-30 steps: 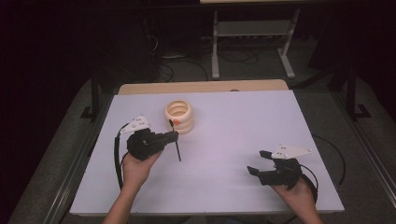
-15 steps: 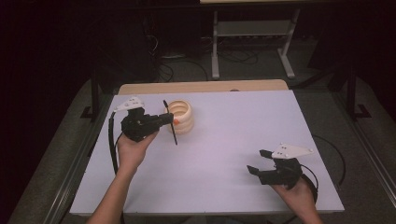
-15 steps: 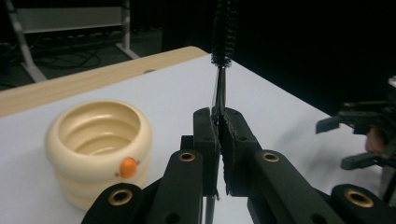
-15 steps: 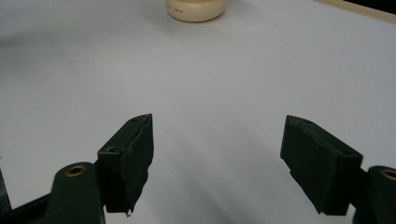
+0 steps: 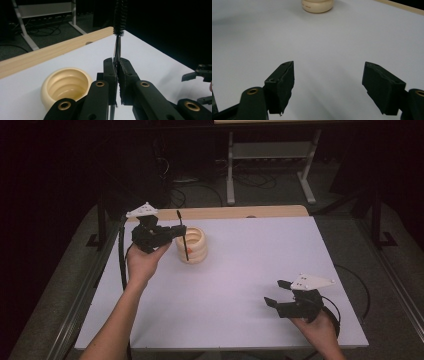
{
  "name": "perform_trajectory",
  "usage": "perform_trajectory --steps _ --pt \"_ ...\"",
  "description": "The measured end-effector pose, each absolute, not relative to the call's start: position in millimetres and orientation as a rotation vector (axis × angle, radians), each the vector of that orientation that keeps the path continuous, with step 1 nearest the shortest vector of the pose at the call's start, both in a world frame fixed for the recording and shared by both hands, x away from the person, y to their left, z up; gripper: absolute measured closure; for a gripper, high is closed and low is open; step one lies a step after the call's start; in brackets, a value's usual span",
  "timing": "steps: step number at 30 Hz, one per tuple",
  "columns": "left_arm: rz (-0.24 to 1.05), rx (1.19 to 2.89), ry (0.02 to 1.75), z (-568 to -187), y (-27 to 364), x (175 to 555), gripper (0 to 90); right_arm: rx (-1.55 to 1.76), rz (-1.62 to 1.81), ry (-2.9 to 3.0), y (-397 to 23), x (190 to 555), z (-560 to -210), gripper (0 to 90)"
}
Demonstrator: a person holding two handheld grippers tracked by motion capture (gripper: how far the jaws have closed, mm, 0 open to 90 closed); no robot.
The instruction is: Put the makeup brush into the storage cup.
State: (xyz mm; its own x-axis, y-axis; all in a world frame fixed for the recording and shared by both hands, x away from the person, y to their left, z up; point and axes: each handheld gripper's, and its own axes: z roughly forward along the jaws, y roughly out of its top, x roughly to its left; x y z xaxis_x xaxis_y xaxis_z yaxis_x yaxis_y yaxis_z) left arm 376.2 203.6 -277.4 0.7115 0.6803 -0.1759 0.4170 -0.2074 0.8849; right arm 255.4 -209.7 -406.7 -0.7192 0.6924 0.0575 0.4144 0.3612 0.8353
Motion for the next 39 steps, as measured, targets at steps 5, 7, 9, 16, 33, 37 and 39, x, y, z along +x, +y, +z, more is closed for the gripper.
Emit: perform_trajectory --steps 5,7,9,16,33,37,39 --pt "0.312 1.830 0.885 -264.8 207.5 392.5 85.4 0.980 1.294 2.324 -209.7 255.4 -406.3 24.7" --pt "0.310 1.818 0.894 -262.2 208.0 394.8 85.5 0.986 1.296 2.323 -209.7 255.1 -405.8 24.7" --pt "0.343 1.823 0.906 -253.6 208.5 401.9 85.4 0.981 1.303 2.319 -211.0 255.9 -405.6 24.7" --pt "0.385 1.803 0.943 -239.3 206.0 417.5 85.4 0.985 1.316 2.312 -212.1 257.2 -404.6 24.8" --pt "0.417 1.830 1.020 -256.8 192.5 441.7 85.4 0.994 1.335 2.290 -217.8 257.2 -402.0 24.9" --pt "0.413 1.824 1.039 -261.7 193.8 442.2 85.4 0.988 1.343 2.284 -217.3 256.8 -400.7 24.8" --pt "0.420 1.821 1.039 -264.1 195.0 442.3 85.4 0.992 1.345 2.286 -216.3 256.5 -400.4 24.8"
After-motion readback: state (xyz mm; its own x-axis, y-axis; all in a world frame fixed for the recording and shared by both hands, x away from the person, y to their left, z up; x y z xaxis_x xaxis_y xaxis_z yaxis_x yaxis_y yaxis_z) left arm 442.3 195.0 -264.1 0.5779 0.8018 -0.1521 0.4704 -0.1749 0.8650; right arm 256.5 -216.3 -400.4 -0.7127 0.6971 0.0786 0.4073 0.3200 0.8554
